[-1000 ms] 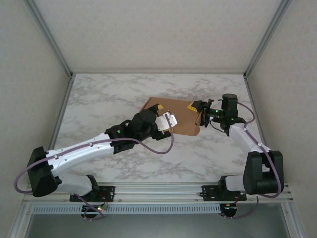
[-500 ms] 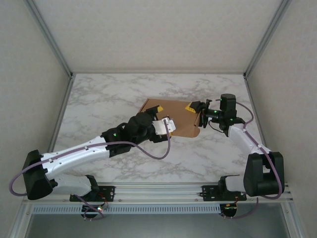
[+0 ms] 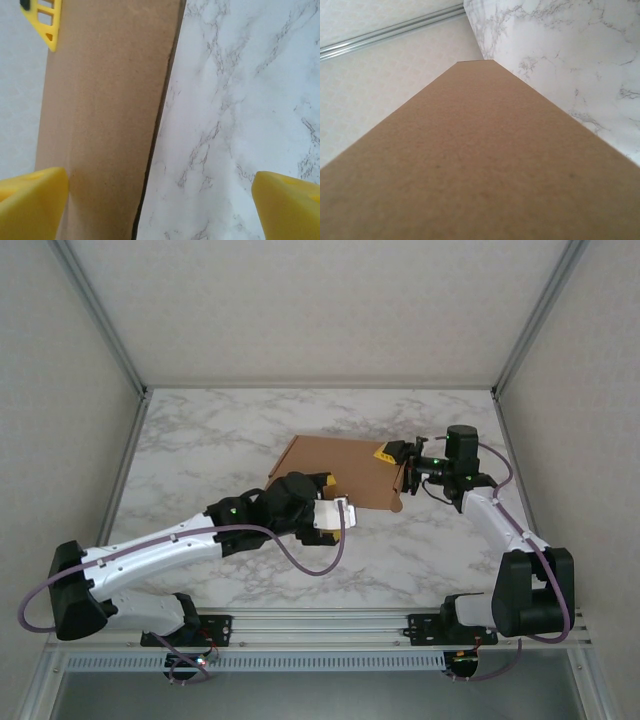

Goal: Fold the paper box

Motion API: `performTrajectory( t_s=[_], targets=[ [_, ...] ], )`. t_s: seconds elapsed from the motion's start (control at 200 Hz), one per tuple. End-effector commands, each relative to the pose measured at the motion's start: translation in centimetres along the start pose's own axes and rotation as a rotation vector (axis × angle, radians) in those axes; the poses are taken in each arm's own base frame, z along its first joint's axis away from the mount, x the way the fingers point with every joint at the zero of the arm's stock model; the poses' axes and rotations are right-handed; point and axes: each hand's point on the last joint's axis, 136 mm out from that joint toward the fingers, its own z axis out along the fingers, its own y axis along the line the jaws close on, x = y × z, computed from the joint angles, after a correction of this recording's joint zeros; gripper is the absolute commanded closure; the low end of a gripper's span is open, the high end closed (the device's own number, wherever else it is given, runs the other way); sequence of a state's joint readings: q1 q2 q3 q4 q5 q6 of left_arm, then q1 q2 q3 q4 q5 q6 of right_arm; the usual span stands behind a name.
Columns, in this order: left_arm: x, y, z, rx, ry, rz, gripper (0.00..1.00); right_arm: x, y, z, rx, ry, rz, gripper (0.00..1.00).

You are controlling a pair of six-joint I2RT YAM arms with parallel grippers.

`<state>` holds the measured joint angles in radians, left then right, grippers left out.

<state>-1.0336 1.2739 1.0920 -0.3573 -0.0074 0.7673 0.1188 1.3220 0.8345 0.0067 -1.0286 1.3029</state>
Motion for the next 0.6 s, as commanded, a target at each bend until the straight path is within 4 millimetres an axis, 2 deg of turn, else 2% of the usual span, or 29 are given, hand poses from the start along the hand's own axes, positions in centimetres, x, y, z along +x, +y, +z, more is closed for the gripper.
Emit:
performTrajectory(
  t_s=[0.0,0.08,0.15,0.265,0.361,0.596],
  targets=[
    [2.0,-1.1,0.7,0.006,0.087,0.049,0.05,1.1,2.6,-0.5,-0.048,0.035,-0.036,0.86],
    [3.7,0.0,2.2,-0.137,0.160,0.126,0.05,1.2,2.7,-0.4,-0.051,0.035,-0.036,0.85],
    [4.4,1.9,3.1,-0.302,0.207,0.170,0.06,1.4,2.7,-0.2,-0.054,0.040,-0.037,0.85],
    [4.1,5.2,3.3,-0.549,0.237,0.196,0.12,1.6,2.6,0.0,-0.064,0.042,-0.028,0.86],
    [3.5,6.9,2.7,-0.704,0.232,0.198,0.21,1.9,2.8,0.0,-0.072,0.042,-0.030,0.86],
    [2.7,8.1,1.8,-0.824,0.199,0.176,0.39,2.4,3.0,0.1,-0.084,0.041,-0.025,0.86]
  ],
)
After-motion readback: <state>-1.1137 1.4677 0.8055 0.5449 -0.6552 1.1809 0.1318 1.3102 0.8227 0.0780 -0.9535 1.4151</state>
